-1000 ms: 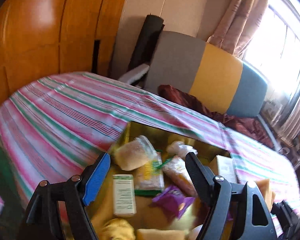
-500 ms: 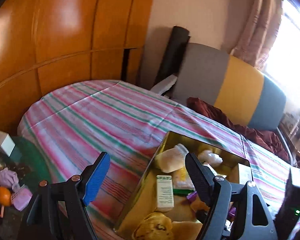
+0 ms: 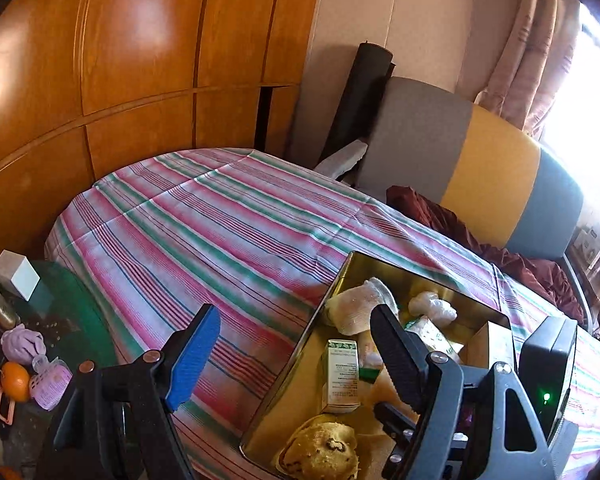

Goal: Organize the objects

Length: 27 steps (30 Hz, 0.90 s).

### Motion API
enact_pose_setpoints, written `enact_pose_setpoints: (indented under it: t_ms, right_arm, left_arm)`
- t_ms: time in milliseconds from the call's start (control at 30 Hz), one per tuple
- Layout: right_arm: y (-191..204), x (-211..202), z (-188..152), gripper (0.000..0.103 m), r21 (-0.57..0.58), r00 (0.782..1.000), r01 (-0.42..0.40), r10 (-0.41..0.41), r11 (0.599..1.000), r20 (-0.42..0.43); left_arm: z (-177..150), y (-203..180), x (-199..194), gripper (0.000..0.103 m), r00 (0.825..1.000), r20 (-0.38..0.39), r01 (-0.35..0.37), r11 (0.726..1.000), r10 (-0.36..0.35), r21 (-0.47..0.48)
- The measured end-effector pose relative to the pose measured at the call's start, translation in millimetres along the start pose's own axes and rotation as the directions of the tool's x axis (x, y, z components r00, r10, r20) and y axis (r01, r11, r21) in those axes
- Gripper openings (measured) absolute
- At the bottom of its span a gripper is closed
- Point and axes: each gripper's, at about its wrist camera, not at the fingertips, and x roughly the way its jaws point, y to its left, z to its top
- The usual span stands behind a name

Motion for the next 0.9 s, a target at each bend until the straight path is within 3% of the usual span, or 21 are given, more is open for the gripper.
enact_pose_setpoints:
  t_ms: [133, 400, 500, 733, 900]
  right_arm:
    - [-17, -5, -7, 0.081, 0.079, 1.000, 0.018, -0.017, 0.997, -0.015]
    - [-41, -29, -25, 0.082, 0.202, 0.999, -0.016, 0.009, 0.979, 0.036]
    - [-39, -37, -27, 0.084, 0.198, 0.999, 0.017, -0.026, 0.980, 0.045]
    - [-31, -65, -36, 0.102, 0.178, 0.989, 0.104, -0.122, 0.978, 0.089]
    - [-27, -83, -40, 0.103, 0.187, 0.973, 0.169, -0.194, 0.968, 0.122]
  left_arm:
    - [-3, -4, 1, 0.079, 1.000, -0.007, 0.005, 1.000, -0.004, 0.008]
    - [-8, -11, 2, 0.079, 0.999, -0.029, -0.025, 1.000, 0.025, 0.005]
    - [-12, -15, 2, 0.079, 0.999, -0.037, -0.018, 1.000, 0.018, 0.015]
    - [-21, -25, -3, 0.076, 0.998, -0.046, -0.041, 0.998, 0.043, 0.056]
    - [-27, -33, -8, 0.076, 0.998, -0.053, -0.033, 0.994, 0.039, 0.100]
